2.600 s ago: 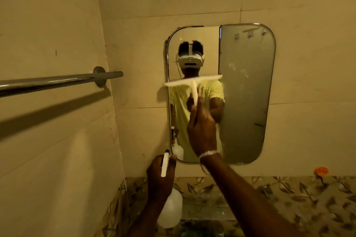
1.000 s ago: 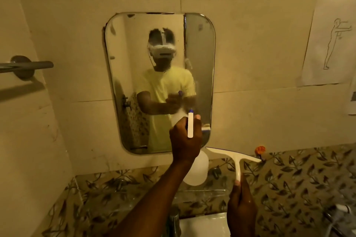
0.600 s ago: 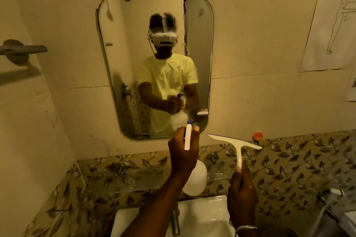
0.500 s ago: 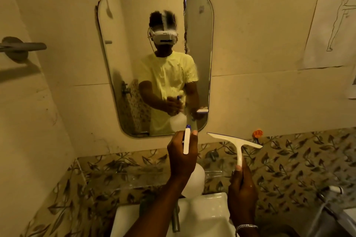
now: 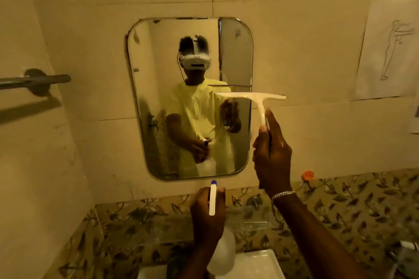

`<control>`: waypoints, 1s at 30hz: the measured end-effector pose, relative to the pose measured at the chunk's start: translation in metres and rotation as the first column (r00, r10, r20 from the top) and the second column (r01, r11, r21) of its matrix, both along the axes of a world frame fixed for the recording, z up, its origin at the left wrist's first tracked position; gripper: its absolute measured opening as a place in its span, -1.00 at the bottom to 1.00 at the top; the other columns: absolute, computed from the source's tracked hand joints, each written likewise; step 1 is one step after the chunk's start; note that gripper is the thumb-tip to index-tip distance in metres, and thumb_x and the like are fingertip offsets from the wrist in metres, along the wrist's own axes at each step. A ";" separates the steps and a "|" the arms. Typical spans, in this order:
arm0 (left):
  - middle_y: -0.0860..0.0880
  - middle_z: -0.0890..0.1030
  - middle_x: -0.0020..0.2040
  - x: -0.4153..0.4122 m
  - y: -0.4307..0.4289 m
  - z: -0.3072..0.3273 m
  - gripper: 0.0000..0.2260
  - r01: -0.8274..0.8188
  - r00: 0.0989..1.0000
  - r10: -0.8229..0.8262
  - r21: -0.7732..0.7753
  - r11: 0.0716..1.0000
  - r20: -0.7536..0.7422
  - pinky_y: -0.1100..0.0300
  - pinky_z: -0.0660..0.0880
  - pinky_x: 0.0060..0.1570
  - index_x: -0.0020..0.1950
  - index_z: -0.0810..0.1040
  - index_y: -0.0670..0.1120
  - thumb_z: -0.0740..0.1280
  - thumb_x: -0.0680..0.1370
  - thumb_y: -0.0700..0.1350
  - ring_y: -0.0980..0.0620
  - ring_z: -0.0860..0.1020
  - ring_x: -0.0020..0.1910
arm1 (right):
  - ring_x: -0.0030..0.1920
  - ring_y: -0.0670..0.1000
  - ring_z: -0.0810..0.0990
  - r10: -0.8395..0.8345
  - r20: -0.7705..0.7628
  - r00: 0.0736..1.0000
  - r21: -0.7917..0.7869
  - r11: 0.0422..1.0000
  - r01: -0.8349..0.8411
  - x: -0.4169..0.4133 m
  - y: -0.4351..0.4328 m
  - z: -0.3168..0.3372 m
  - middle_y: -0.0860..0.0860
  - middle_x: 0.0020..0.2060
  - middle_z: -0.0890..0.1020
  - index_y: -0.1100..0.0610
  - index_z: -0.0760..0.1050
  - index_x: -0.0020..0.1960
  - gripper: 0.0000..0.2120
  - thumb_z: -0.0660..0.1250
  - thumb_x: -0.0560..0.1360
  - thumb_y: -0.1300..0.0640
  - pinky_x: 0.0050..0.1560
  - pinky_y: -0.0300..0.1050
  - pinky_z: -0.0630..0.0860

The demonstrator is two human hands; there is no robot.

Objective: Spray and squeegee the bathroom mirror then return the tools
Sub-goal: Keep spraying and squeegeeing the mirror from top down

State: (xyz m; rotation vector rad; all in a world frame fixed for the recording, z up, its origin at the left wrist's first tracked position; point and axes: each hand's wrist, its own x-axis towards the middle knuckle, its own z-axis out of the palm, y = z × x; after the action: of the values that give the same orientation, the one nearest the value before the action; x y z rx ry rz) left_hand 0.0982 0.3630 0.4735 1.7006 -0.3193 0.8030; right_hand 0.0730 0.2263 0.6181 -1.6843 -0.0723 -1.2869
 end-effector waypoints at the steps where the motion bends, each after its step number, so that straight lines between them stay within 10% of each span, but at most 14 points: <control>1: 0.06 0.56 -0.38 0.002 0.002 0.003 -0.81 -0.007 1.000 0.006 0.017 1.000 0.009 0.46 0.40 -0.41 -0.19 0.58 -0.04 0.39 0.56 0.02 0.13 0.60 -0.30 | -0.34 -0.18 0.54 -0.001 0.048 0.999 -0.034 0.999 0.003 0.009 0.002 0.025 -0.01 -0.20 0.64 -0.07 0.27 0.55 -0.57 0.12 0.68 0.05 -0.32 -0.24 0.54; 9: 0.05 0.59 -0.39 0.009 0.023 0.015 -0.84 -0.049 0.998 0.048 0.025 0.999 0.049 0.44 0.44 -0.38 -0.20 0.60 -0.03 0.41 0.53 0.01 0.15 0.62 -0.29 | -0.40 -0.17 0.43 -0.057 0.221 0.974 -0.191 0.977 0.100 0.057 0.022 0.166 0.06 -0.15 0.64 0.10 0.30 0.54 -0.52 0.11 0.63 0.07 -0.38 -0.45 0.32; 20: 0.01 0.58 -0.41 0.031 0.045 0.013 -0.80 -0.064 0.996 0.064 -0.002 0.998 0.061 0.19 0.55 -0.44 -0.21 0.59 0.00 0.40 0.58 0.03 0.06 0.60 -0.41 | -0.30 0.02 0.55 -0.159 0.124 0.979 -0.204 0.962 0.182 0.089 0.029 0.174 0.17 -0.15 0.66 0.08 0.31 0.54 -0.56 0.09 0.67 0.09 -0.23 -0.03 0.60; 30: 0.10 0.56 -0.41 0.037 0.057 0.025 -0.87 -0.025 0.990 0.028 -0.028 0.999 0.138 0.48 0.45 -0.45 -0.19 0.56 0.07 0.41 0.56 0.00 0.15 0.63 -0.34 | -0.39 -0.22 0.41 -0.169 -0.094 0.981 -0.244 0.959 0.142 0.057 0.031 -0.055 -0.07 -0.28 0.51 0.01 0.21 0.58 -0.50 0.17 0.66 0.18 -0.39 -0.40 0.35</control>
State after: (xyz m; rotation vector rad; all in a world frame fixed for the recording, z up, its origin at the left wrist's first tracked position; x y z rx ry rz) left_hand 0.1355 0.4203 0.4981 1.6310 -0.3804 0.9435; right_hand 0.1303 0.2571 0.5635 -1.9986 -0.0255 -1.3367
